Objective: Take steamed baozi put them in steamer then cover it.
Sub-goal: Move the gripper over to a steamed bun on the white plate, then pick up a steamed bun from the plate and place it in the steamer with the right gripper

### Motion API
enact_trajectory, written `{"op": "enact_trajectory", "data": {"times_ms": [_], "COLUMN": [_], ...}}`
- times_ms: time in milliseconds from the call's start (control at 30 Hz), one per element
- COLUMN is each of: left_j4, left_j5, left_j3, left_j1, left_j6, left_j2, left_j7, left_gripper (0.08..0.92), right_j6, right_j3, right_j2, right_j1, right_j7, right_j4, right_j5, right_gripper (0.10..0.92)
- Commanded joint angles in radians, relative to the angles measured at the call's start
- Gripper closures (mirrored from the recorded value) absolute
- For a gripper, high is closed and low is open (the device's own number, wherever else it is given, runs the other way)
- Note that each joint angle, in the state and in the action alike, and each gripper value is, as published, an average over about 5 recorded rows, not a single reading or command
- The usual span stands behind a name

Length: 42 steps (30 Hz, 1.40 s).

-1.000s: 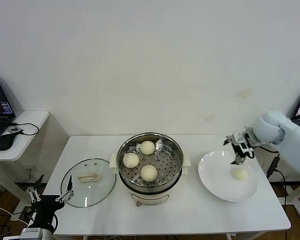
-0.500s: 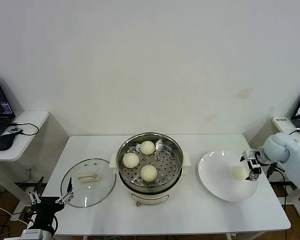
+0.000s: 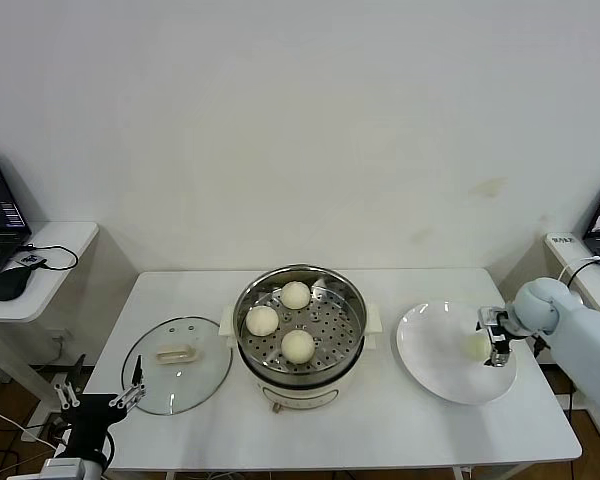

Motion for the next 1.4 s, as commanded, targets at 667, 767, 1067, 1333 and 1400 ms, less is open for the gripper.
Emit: {"op": "enact_trajectory", "data": {"times_ms": [667,767,1067,1333,1400], "left_j4": [-0.017,-0.022,-0.033,-0.036,-0.035], "left_j5": [0.0,0.001,0.001,0.001,0.001], "left_j3": [0.0,0.003,0.005,0.007,0.008], "left_j1": [0.007,0.007,0.015,0.011,0.008], "left_j6": [0.0,0.0,-0.001,0.0,-0.001], "left_j2": [0.002,0.0,0.001,0.001,0.001], "left_j7": [0.0,0.0,0.0,0.0,0.0], "left_gripper": [0.177,0.177,0.177,0.177,0.177], "right_j6": [-0.038,-0.066,-0.158,-0.276,-0.311], "right_j3": [-0.078,-0.175,-0.451,-0.674,-0.713], "right_j2": [-0.067,-0.11,-0.132,-0.043,-0.011], "right_j1": [0.145,0.264,0.647,0.928,0.964], "right_j7": [-0.046,-0.055,-0.07,-0.037,-0.022], "right_j4": [0.098,0.164,0.334,0.524,0.557], "right_j5": [0.114,0.187,0.425,0.661,0.715], "right_gripper": [0.5,0.47,0.465,0.465,0.465]}}
